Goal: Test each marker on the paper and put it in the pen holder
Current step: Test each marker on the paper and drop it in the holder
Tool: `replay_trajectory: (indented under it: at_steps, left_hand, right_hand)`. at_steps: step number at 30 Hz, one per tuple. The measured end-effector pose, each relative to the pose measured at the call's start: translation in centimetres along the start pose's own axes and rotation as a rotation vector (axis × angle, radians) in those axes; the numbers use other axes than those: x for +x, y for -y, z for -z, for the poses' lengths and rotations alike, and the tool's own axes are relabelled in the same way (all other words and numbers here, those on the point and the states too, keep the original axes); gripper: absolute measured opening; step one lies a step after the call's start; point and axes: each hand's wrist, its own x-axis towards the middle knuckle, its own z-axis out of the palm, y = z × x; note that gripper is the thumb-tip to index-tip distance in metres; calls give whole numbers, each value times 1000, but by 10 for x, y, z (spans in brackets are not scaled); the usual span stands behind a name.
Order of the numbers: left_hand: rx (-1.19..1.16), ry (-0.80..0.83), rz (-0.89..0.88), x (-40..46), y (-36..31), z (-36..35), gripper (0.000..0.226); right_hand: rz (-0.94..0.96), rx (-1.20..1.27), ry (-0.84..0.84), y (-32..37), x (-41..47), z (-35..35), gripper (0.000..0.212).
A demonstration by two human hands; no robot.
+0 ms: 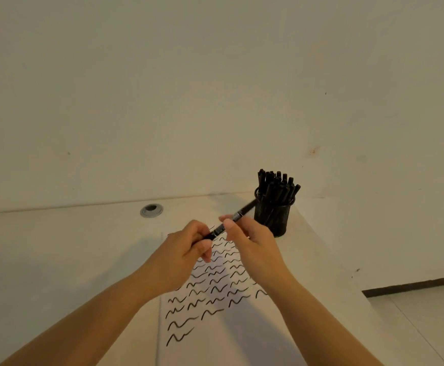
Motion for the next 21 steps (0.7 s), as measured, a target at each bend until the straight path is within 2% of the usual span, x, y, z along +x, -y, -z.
replay_trajectory:
  at_steps: [4,10,13,17,21]
  left_hand:
    - [-2,2,8,-35,1,-3,16]
    - [224,-172,-26,-71,3,-10,4]
    - [344,-233,-51,-80,1,-13,19]
    - [493,-208,-63,-89,-6,-12,29]
    - [622,-171,-63,-91,-12,-10,32]
  right_hand:
    - [-84,103,0,-3,-29,-19,22]
    - [-209,313,-141,1,-60,-38,25]
    - [-248,335,-141,5,-67,-48,25]
    - [-225,337,-70,16,-69,-55,27]
    - [-241,263,-81,20,-70,-57,33]
